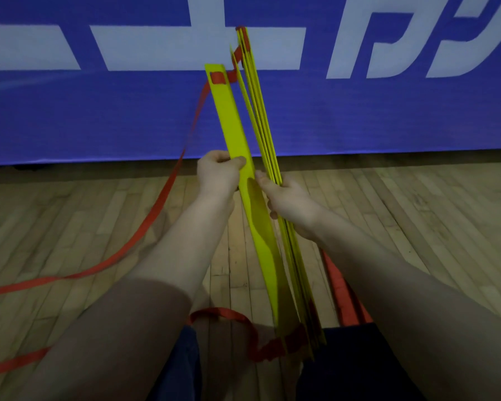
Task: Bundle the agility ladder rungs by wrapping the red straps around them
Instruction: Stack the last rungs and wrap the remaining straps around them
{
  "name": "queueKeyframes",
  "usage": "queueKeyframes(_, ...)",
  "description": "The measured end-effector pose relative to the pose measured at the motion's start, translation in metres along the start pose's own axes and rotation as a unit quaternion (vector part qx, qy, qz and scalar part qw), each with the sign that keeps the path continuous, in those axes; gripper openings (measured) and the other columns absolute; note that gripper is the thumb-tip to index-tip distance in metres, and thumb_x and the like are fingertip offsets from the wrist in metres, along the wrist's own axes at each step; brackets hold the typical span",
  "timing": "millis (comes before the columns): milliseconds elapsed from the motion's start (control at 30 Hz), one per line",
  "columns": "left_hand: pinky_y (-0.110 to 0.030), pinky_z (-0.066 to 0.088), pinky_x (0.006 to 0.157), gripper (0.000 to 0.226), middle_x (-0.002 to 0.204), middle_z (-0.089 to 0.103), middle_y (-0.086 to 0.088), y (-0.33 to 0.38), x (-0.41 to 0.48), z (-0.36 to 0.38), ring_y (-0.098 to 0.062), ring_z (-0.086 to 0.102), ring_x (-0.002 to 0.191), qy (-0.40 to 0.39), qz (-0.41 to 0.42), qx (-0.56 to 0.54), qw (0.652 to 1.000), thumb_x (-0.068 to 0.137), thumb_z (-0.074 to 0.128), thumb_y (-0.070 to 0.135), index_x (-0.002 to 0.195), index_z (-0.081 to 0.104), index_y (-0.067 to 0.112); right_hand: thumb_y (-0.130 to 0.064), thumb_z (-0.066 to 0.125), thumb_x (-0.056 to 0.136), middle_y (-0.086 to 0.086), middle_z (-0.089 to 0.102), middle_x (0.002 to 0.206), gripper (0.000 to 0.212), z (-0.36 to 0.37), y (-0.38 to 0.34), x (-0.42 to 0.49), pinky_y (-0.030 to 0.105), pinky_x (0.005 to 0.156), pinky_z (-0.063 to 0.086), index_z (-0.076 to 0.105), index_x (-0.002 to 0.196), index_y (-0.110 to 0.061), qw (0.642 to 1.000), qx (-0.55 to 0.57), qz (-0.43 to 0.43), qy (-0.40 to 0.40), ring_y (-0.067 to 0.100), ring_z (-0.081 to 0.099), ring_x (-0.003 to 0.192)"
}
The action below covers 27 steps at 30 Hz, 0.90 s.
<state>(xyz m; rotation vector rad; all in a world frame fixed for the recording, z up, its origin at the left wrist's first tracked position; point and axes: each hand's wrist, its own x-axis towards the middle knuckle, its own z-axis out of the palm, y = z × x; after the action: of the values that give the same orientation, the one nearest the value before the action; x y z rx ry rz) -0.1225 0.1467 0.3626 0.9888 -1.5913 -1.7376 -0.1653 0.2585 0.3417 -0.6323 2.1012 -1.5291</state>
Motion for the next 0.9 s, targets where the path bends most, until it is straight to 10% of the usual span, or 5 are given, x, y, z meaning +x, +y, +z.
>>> queueKeyframes(300,-0.038,0.044,0.056,0.01,0.058,0.054,-0.009,0.0,-0.001,0.006,-0.03,0.052,0.057,0.003,0.099,0.158,0.982,0.076,0.056,0.008,0.073,0.062,0.002,-0.066,0.06,0.078,0.009,0.058,0.07,0.056,0.004,-0.003,-0.011,0.049,0.067,0.058,0.058,0.082,-0.011,0.994,-0.087,-0.006,-0.072,0.032,0.065,0.067)
queueKeyframes(433,-0.053,0.057,0.066,0.032,0.064,0.057,-0.02,-0.002,0.002,0.002,-0.042,0.064,0.069,-0.022,0.087,0.099,0.991,0.069,0.05,0.029,0.069,0.059,-0.001,-0.038,0.072,0.085,-0.005,0.046,0.07,0.033,-0.008,-0.009,-0.021,0.015,0.051,0.038,0.042,0.076,-0.025,0.984,-0.137,-0.017,-0.11,0.008,0.046,0.063)
queueKeyframes(567,-0.042,0.057,0.073,0.026,0.075,0.062,-0.009,0.012,-0.006,0.004,-0.028,0.064,0.075,-0.078,0.057,-0.021,0.995,0.086,0.061,0.032,0.073,0.064,0.01,-0.015,0.069,0.083,0.006,0.05,0.083,0.034,-0.008,-0.003,-0.008,0.029,0.054,0.039,0.045,0.107,-0.013,0.995,-0.077,0.005,-0.066,0.017,0.047,0.061)
queueKeyframes(667,-0.044,0.057,0.077,0.067,0.091,0.066,-0.006,0.017,-0.003,0.001,-0.024,0.066,0.082,-0.15,0.025,-0.057,0.987,0.069,0.07,0.061,0.107,0.061,0.007,-0.004,0.06,0.086,0.01,0.049,0.085,0.026,-0.007,-0.004,-0.007,0.032,0.048,0.036,0.047,0.108,-0.01,0.997,0.021,-0.023,-0.075,0.022,0.047,0.053)
queueKeyframes(900,-0.023,0.052,0.05,0.015,0.05,0.061,-0.001,0.021,-0.009,0.008,-0.01,0.059,0.046,-0.125,-0.013,-0.196,0.973,0.087,0.066,0.015,0.081,0.053,0.01,-0.012,0.069,0.086,0.014,0.064,0.078,0.027,-0.003,-0.009,-0.015,0.034,0.055,0.049,0.052,0.106,-0.006,0.983,0.022,-0.016,-0.18,0.028,0.063,0.064)
